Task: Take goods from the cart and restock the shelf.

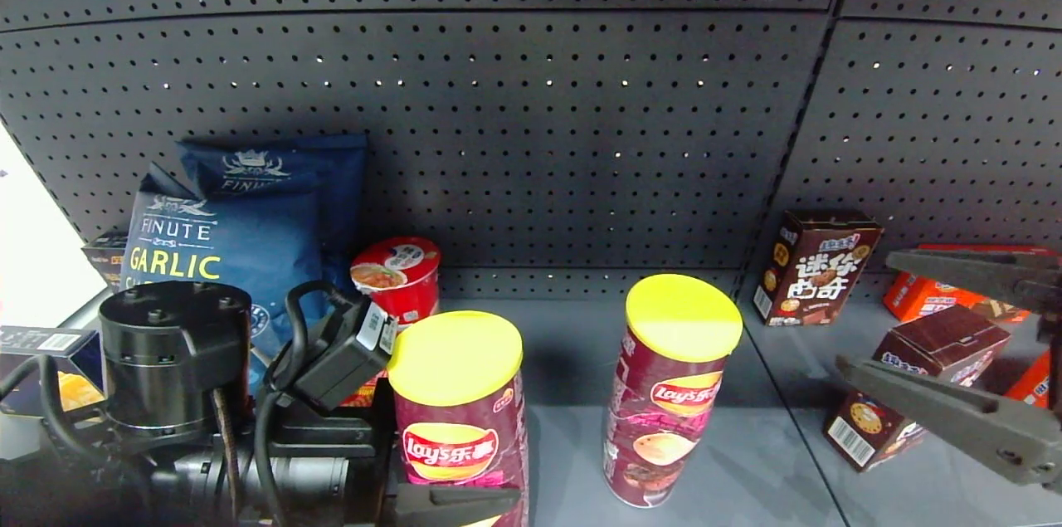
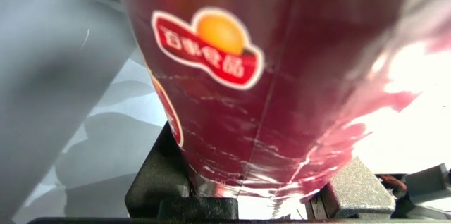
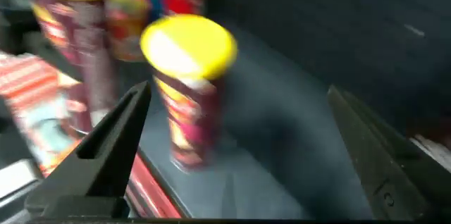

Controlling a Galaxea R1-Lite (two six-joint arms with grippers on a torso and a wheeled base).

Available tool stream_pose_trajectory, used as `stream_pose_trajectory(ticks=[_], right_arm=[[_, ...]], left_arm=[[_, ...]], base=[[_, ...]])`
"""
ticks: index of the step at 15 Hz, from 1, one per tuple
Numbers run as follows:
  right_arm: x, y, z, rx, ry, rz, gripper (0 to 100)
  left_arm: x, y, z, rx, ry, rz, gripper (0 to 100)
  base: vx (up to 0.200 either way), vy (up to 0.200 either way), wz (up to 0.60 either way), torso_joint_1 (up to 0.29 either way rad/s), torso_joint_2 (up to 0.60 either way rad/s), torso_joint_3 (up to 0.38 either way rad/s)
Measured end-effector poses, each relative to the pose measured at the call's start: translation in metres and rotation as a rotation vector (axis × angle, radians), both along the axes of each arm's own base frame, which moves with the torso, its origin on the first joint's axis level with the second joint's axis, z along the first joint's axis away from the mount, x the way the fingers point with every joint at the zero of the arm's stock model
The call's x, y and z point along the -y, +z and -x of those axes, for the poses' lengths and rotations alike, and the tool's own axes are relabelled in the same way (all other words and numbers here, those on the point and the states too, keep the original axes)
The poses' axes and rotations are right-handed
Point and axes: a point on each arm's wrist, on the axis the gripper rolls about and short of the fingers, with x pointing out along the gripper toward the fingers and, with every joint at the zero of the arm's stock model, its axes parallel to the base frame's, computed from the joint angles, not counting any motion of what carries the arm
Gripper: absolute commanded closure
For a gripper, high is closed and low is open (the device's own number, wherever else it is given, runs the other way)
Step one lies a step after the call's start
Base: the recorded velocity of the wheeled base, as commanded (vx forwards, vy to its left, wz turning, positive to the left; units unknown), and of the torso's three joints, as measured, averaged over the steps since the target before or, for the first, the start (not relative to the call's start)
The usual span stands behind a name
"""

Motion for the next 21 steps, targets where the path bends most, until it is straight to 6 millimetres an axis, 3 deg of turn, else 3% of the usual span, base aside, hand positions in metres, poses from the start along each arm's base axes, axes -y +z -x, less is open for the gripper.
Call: stream_pose_trajectory(ticks=[4, 10, 21], right_arm=[[0.021, 0.000, 0.015, -0.130, -0.139, -0.007, 0], [0.047, 0.011, 0.042, -0.296, -0.205, 0.043, 0], [0.056, -0.006, 0.045, -0.427, -0.300, 0.125, 0]], left_arm=[[0.001, -0.001, -0.001, -0.003, 0.000, -0.002, 100], [0.002, -0.004, -0.003, -0.013, 0.000, -0.007, 100], [0.005, -0.011, -0.009, -0.038, 0.000, -0.021, 100]], base=[[0.000, 0.000, 0.00, 0.000, 0.00, 0.000], [0.000, 0.000, 0.00, 0.000, 0.00, 0.000], [0.000, 0.000, 0.00, 0.000, 0.00, 0.000]])
